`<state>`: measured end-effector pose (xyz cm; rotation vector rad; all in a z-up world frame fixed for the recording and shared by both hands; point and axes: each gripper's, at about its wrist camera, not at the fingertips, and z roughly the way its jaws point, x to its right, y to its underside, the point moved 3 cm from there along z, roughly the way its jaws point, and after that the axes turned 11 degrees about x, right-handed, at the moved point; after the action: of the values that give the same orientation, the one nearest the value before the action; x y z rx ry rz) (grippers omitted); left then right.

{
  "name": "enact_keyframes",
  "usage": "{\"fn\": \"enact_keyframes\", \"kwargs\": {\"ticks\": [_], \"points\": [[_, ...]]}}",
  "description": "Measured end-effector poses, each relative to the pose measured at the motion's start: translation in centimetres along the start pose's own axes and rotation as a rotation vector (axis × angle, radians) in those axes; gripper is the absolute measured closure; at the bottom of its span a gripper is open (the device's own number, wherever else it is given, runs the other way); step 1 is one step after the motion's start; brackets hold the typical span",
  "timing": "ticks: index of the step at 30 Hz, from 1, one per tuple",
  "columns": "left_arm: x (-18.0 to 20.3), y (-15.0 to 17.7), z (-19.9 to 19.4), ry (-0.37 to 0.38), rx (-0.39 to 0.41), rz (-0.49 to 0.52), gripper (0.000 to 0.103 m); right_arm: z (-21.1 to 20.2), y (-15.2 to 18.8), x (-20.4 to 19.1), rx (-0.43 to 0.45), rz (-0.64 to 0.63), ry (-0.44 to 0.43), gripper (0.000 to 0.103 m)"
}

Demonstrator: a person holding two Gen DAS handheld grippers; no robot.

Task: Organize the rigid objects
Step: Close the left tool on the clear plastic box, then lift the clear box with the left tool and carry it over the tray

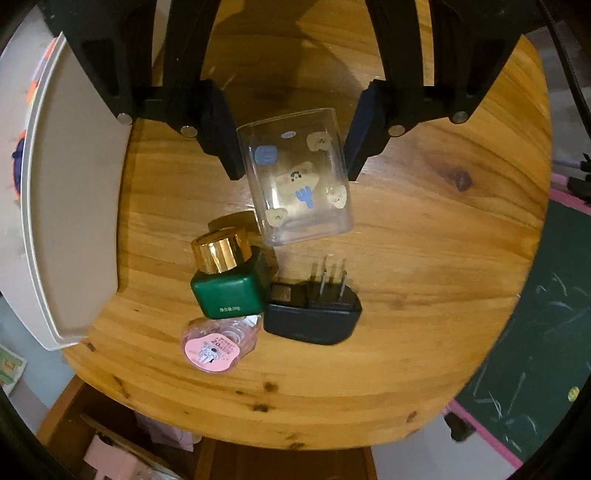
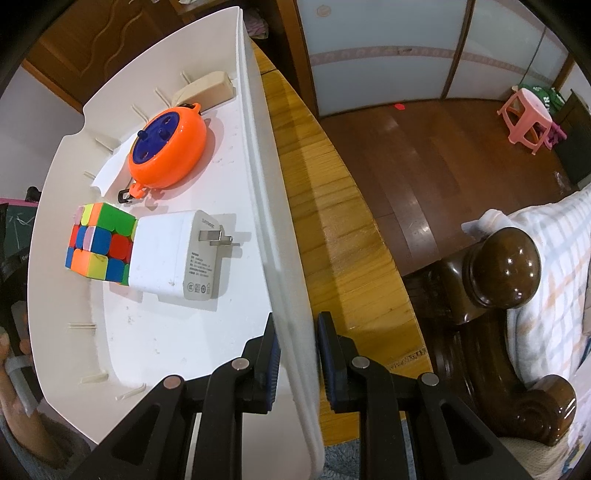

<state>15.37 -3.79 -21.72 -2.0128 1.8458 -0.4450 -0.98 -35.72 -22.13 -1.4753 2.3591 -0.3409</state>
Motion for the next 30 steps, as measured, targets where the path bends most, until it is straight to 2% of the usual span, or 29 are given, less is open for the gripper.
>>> {"fn": "enact_keyframes", "kwargs": {"ticks": [4, 7, 12, 16, 22, 30], "points": [[-0.7, 0.2, -0.5, 0.018, 0.011, -0.015, 0.046, 0.0, 0.0, 0.0, 0.0, 0.0, 0.0, 0.082], [-1.4, 0.3, -2.3, 0.029, 0.05, -0.003, 0.047, 0.0, 0.0, 0.0, 0.0, 0.0, 0.0, 0.082], [-1.7, 1.2, -7.0, 0.072, 0.114, 0.062, 0.048, -0.1, 0.0, 0.0, 0.001, -0.001, 0.0, 0.082], [-1.6, 2.5, -11.0, 0.111, 0.161, 0.152, 0.049, -0.1, 0.0, 0.0, 0.003, -0.006, 0.002, 0.082], [0.3, 4.6, -16.0, 0.167, 0.225, 0.278, 0.051, 0.0, 0.0, -0.1, 0.003, -0.008, 0.003, 0.082], [4.1, 6.5, -19.9, 0.261, 0.284, 0.393, 0.053, -0.1, 0.0, -0.1, 0.003, -0.016, 0.0, 0.082]]}}
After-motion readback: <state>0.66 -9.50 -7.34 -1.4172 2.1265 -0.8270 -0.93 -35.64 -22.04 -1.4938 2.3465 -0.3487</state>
